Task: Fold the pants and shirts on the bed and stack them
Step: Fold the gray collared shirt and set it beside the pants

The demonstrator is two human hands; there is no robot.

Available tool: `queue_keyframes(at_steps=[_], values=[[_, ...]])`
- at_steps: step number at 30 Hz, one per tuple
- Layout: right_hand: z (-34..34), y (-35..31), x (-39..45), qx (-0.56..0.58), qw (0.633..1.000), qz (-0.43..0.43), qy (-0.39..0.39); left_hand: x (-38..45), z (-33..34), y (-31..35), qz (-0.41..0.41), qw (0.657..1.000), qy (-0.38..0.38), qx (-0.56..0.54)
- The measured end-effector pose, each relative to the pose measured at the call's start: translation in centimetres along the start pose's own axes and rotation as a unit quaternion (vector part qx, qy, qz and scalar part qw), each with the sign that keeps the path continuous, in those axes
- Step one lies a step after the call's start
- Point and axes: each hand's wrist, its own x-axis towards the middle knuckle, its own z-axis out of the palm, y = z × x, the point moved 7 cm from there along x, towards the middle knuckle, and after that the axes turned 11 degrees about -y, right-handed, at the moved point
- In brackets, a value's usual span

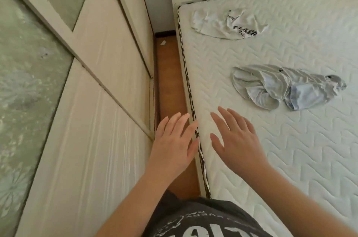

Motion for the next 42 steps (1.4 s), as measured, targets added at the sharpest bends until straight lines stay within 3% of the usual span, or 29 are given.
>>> queue_keyframes(at_steps=[14,22,26,34,42], values=[[-2.2,10.3,11.0,0.021,0.975,0.217,0.039,23.5,0.1,2.0,0.231,0.973,-0.019,-0.004],[-2.4,14.2,18.4,0.055,0.931,0.359,0.026,35.9,1.5,3.0,0.4,0.916,-0.025,-0.01],[-3.3,15.5,19.6,0.067,0.899,0.427,0.067,40.1,1.6,4.6,0.484,0.875,-0.023,-0.005],[-1.3,18.0,20.0,0.137,0.86,0.487,0.069,43.7,3.0,9.0,0.549,0.833,-0.056,0.029],[0.8,21.9,20.1,0.146,0.849,0.5,0.085,45.6,5.7,12.9,0.552,0.826,-0.095,0.06]])
